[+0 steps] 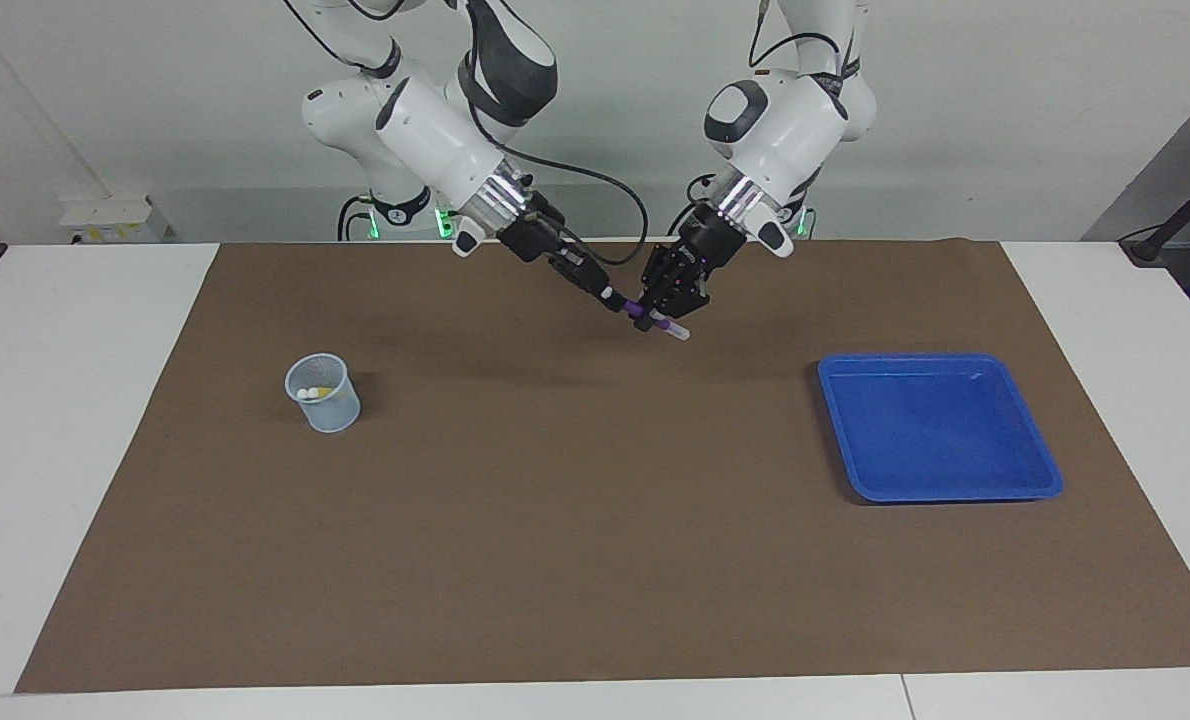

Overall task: Right arm passes pens to left for tray arrangement
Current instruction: 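Close the left gripper on the purple pen and open the right gripper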

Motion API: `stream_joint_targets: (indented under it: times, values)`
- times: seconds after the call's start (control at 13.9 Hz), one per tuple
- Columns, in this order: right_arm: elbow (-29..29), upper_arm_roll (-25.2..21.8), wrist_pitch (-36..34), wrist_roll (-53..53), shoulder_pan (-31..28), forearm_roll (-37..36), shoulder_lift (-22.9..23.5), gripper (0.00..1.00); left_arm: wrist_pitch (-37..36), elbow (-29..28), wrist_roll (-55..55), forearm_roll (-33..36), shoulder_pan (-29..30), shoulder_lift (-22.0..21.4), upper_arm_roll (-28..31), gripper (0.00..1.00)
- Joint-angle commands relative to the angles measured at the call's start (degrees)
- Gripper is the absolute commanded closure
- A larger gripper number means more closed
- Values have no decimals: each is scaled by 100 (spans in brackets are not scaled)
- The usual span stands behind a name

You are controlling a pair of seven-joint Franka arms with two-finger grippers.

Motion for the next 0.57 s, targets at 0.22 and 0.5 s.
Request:
stream_joint_targets:
  times: [0.22,0.5]
  values:
    - [-25,13,-26,-43,-66,136,-133,0,-144,-56,346,-66,-71,-47,27,100]
    - [-34,-23,-832,-454,-338,-449,-160,0,-609,-56,1074,-57,122,-82,53,100]
